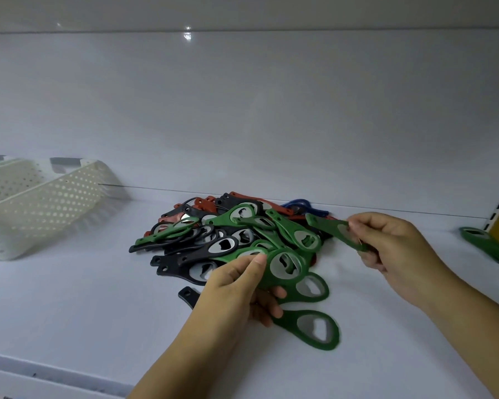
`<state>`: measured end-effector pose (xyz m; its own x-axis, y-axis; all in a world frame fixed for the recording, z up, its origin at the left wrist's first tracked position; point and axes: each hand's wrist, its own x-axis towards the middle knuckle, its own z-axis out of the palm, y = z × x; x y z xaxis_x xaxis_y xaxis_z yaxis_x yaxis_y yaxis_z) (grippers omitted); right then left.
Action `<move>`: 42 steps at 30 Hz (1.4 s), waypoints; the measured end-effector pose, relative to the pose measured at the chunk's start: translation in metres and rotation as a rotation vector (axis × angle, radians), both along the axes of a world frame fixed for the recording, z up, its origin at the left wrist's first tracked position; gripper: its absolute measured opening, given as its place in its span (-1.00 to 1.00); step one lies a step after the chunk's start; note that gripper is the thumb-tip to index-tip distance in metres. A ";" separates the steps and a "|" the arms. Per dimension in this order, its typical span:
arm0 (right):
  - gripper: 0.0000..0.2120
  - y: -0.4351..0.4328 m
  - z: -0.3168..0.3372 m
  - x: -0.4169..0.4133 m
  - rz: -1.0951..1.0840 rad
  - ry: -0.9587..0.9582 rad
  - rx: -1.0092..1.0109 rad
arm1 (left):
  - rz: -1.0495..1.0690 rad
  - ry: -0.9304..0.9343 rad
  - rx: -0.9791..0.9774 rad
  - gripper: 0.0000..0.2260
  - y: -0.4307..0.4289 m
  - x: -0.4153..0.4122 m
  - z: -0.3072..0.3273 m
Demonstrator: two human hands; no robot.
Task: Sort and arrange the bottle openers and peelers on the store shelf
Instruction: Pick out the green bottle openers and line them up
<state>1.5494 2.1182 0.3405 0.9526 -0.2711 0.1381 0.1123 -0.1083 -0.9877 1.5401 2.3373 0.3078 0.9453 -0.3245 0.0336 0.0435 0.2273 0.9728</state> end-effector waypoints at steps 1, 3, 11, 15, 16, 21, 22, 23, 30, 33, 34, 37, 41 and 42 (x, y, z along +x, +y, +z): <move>-0.83 0.003 0.001 -0.002 0.038 0.006 0.032 | -0.003 -0.002 0.000 -0.69 0.000 0.000 0.000; -0.84 0.011 0.000 -0.006 0.113 0.018 -0.015 | -0.017 -0.023 0.014 -0.65 0.000 0.000 0.001; -0.82 0.029 -0.008 -0.013 0.321 0.063 -0.070 | -0.038 -0.065 0.067 -0.87 0.001 -0.001 0.000; -0.93 0.016 -0.015 -0.005 0.164 0.087 -0.613 | 0.017 -0.024 0.014 -0.90 0.001 0.000 0.000; -0.86 0.013 -0.018 -0.003 0.171 0.136 -0.800 | 0.024 -0.018 0.006 -0.89 0.001 0.001 -0.001; -0.68 0.012 -0.023 -0.003 0.227 0.244 -0.918 | 0.031 -0.004 -0.006 -0.91 0.000 0.000 -0.001; -0.71 0.012 -0.022 -0.002 0.220 0.236 -0.892 | 0.029 -0.005 -0.004 -0.90 0.000 0.000 -0.001; -0.73 0.012 -0.022 -0.001 0.208 0.236 -0.869 | 0.028 -0.007 -0.004 -0.90 0.000 0.000 -0.001; -0.89 -0.002 -0.012 0.007 -0.029 0.093 -0.512 | 0.018 -0.019 -0.020 -0.88 0.000 0.000 -0.002; -0.86 -0.010 -0.002 0.009 -0.180 -0.004 -0.169 | 0.011 -0.024 -0.026 -0.82 0.001 0.001 -0.003; -0.85 -0.011 0.000 0.008 -0.175 -0.004 -0.067 | 0.011 -0.022 -0.025 -0.80 0.001 0.001 -0.003; -0.85 -0.005 -0.001 0.003 0.038 0.052 0.037 | 0.016 -0.016 -0.021 -0.80 0.000 0.000 -0.003; -0.90 0.014 -0.011 -0.001 0.268 0.105 -0.232 | 0.013 -0.074 -0.007 -0.83 0.001 -0.004 0.002; -0.91 0.018 -0.012 -0.003 0.297 0.103 -0.252 | 0.003 -0.104 0.002 -0.83 0.000 -0.005 0.003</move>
